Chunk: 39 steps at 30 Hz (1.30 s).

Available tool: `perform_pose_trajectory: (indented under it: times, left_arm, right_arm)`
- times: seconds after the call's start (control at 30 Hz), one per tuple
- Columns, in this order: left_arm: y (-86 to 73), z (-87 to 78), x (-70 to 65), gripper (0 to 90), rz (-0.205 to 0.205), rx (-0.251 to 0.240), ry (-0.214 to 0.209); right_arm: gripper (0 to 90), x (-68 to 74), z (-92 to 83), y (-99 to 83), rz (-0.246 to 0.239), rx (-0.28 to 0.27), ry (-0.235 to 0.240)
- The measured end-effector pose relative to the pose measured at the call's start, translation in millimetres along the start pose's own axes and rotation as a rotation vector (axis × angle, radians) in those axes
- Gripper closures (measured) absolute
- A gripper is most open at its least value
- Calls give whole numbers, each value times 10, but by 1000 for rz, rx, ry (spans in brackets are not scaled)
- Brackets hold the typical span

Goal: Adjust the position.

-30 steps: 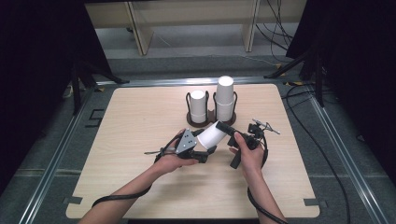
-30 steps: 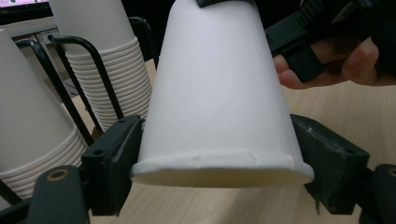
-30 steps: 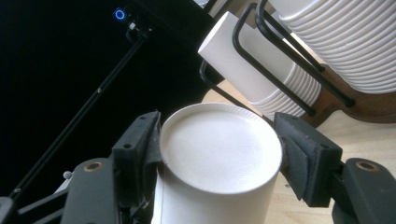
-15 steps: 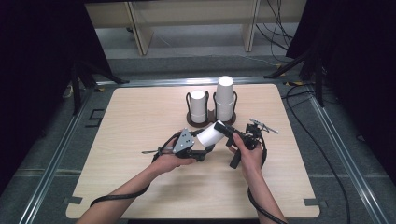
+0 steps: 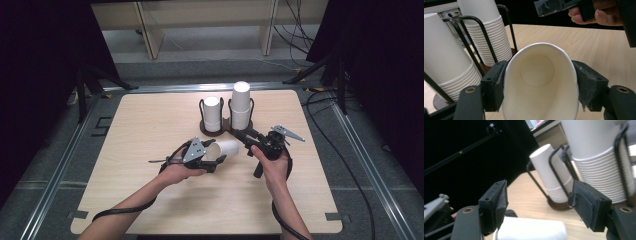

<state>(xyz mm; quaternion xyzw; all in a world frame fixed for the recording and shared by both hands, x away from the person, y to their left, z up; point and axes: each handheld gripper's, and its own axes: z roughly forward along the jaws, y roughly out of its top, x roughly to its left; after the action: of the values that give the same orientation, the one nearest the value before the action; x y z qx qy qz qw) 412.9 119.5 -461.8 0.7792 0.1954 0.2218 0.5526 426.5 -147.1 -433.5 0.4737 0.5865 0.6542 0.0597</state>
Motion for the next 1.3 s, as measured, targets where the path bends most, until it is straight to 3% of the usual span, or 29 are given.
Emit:
perform_pose_trajectory:
  times: [0.03, 0.1, 0.13, 0.33, 0.5, 0.63, 0.77, 0.9, 0.93, 0.97, 1.0, 1.03, 1.1, 1.3]
  left_arm:
    - [0, -4, 1, 326, -7, -4, -4]
    - [3, -14, 2, 335, -6, -2, -6]
    - [2, -17, 2, 337, -2, -2, -6]
    - [25, -41, 28, 342, 10, 3, -8]
    - [82, -102, 65, 347, 17, -2, -16]
    - [143, -178, 118, 349, 30, 3, -28]
    - [199, -241, 176, 351, 22, 11, -36]
    - [285, -314, 257, 352, 57, 69, -62]
    - [310, -327, 266, 352, 58, 74, -65]
    - [339, -338, 284, 353, 69, 89, -77]
    - [373, -356, 305, 352, 87, 102, -85]
    - [393, -367, 317, 353, 94, 115, -94]
    - [438, -394, 347, 353, 132, 141, -113]
    - [513, -436, 365, 352, 236, 224, -183]
  right_arm:
    - [306, -23, -13, 2, -25, -2, -14]
    - [306, -34, -49, -2, -4, -3, -11]
    - [306, -47, -57, 1, -20, -12, -18]
    - [307, -73, -93, -7, -12, -4, -30]
    - [311, -89, -115, -19, -76, 32, -54]
    - [314, -90, -126, -55, -157, 82, -54]
    - [316, -67, -131, -88, -312, 154, -71]
    - [311, -28, -112, -131, -418, 224, -58]
    - [309, -11, -105, -148, -424, 242, -50]
    - [306, -12, -109, -142, -480, 261, -61]
    - [304, -5, -100, -150, -505, 275, -52]
    - [301, 21, -94, -172, -494, 301, -43]
    - [298, 23, -78, -181, -550, 311, -29]
    - [270, 118, -44, -246, -609, 366, 23]
